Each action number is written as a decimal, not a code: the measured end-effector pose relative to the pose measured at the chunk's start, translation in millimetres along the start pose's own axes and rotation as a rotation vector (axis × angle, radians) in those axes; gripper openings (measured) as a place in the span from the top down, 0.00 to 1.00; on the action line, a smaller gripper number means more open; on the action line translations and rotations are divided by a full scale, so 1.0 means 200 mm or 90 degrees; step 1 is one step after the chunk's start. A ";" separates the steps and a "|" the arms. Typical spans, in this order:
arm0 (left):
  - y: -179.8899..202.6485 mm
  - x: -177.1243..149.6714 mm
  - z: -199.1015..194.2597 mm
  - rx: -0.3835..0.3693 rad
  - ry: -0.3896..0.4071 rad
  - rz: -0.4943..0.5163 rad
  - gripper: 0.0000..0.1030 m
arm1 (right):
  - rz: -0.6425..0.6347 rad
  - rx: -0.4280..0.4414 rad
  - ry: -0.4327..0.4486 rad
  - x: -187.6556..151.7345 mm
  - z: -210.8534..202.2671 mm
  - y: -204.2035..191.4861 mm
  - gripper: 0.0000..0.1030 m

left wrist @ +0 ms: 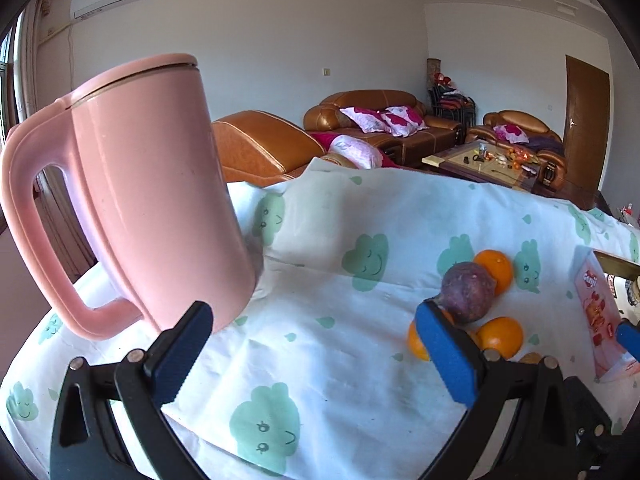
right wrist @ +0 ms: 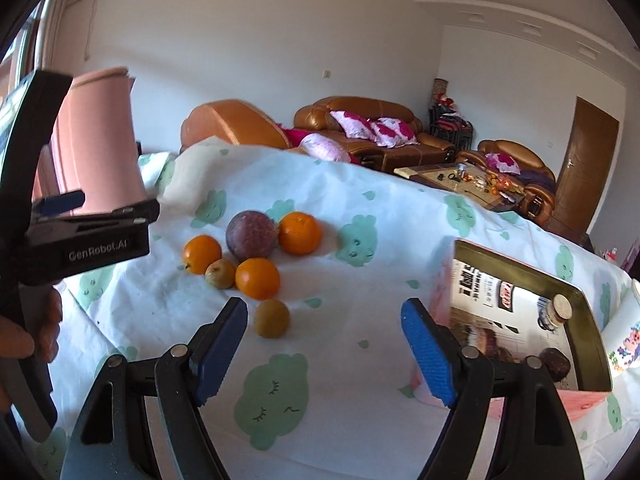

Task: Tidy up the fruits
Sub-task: 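Grasp a small brown round fruit with the right tool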

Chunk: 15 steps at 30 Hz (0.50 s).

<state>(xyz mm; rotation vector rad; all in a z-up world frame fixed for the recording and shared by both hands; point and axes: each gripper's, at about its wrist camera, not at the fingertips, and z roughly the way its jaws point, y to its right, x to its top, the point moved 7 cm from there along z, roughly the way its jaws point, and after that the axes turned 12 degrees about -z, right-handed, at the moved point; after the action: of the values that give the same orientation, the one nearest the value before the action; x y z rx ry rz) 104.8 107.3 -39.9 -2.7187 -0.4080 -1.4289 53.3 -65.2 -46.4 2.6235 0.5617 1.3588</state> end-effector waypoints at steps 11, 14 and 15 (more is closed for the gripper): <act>0.03 -0.07 0.10 -0.002 -0.052 0.037 0.00 | 0.022 0.117 -0.137 -0.05 0.29 -0.10 0.56; 0.05 -0.09 0.12 -0.009 -0.065 0.054 0.00 | 0.045 0.138 -0.134 -0.06 0.29 -0.09 0.72; 0.06 -0.09 0.12 -0.013 -0.066 0.060 0.00 | 0.049 0.143 -0.129 -0.06 0.28 -0.09 0.72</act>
<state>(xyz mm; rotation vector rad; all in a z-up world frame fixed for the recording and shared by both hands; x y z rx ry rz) 116.4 95.9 -67.3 -2.7956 -0.2676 -1.2802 87.8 -50.9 -93.5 2.9459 0.6219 1.0854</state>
